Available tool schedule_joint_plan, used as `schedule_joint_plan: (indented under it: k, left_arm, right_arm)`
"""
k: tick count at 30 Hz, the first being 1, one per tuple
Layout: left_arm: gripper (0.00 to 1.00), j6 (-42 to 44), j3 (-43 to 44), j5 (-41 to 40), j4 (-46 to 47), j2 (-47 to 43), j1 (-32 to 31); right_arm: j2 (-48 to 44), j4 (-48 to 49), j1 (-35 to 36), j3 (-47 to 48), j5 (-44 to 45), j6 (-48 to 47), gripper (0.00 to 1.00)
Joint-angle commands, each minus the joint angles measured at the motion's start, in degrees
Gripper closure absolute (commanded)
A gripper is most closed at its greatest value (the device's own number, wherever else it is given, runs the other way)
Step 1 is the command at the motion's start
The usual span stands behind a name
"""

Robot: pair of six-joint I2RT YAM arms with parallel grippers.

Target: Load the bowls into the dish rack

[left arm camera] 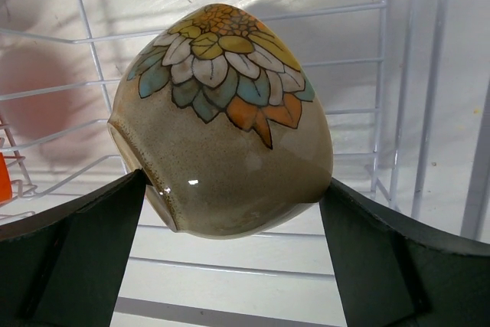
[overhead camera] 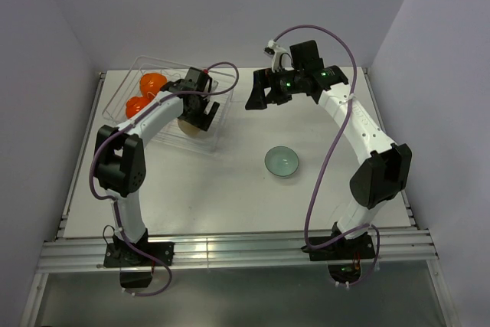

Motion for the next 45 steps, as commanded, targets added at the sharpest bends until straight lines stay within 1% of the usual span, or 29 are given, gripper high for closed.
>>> schedule_joint_plan:
  k: [1, 5, 22, 25, 26, 32, 37, 38, 39, 40, 41, 43, 44, 45]
  left_arm:
    - [0.01, 0.27, 0.81, 4.37, -2.29, -0.95, -0.65]
    - [0.0, 0.35, -0.42, -1.25, -0.45, -1.21, -1.26]
    - [0.0, 1.58, -3.94, -9.34, 6.23, -7.27, -4.07]
    - [0.01, 1.5, -4.38, -8.91, 6.41, -7.89, -4.25]
    - [0.01, 1.58, -4.55, -7.25, 6.24, -8.06, -4.25]
    - [0.01, 0.36, -3.85, -4.6, 5.01, -8.41, -4.34]
    - [0.01, -2.19, -3.07, 1.54, 5.88, -11.66, -2.85]
    - [0.03, -2.19, -2.8, 2.6, 6.23, -12.1, -1.54]
    - [0.12, -2.19, -2.54, 4.35, 6.93, -12.89, -0.74]
    - [0.17, -4.46, -1.58, 5.15, 7.2, -13.07, 0.14]
    - [0.28, -5.09, -0.87, 5.77, 7.29, -12.9, 2.06]
    - [0.39, -5.36, 1.75, 7.09, 6.51, -11.59, 4.0]
    - [0.53, -5.44, 2.73, 6.83, 5.89, -9.75, 5.75]
    - [0.59, -5.45, 3.61, 6.57, 5.71, -8.95, 6.64]
  right_arm:
    - [0.35, -0.57, -0.47, 3.58, -0.2, -0.78, 0.0]
    - [0.35, -0.66, -0.39, 3.67, -0.03, -0.78, 0.0]
    - [0.53, -0.48, -0.47, 3.94, 1.02, -0.34, 0.0]
    - [0.26, -0.39, -0.56, 4.02, 1.2, -0.16, 0.0]
    - [0.35, -0.48, -0.65, 4.2, 1.11, -0.34, 0.0]
    - [0.35, -1.01, -1.0, 4.46, 1.46, -0.43, 0.0]
    - [-0.27, -0.39, -1.7, 3.85, 0.5, -0.07, 0.0]
    - [-0.44, -0.39, -1.97, 3.59, 0.24, 0.01, 0.0]
    - [-0.44, -0.39, -2.06, 3.24, -0.03, 0.01, 0.0]
    - [-0.62, -0.22, -2.14, 3.06, -0.2, -0.07, 0.0]
    - [-0.79, -0.13, -2.32, 2.88, -0.38, -0.07, 0.01]
    - [-1.06, -0.04, -2.5, 2.36, -0.82, 0.01, 0.03]
    - [-1.14, 0.05, -2.84, 2.18, -0.99, 0.01, 0.04]
    - [-1.32, 0.13, -3.02, 1.92, -1.26, 0.1, 0.05]
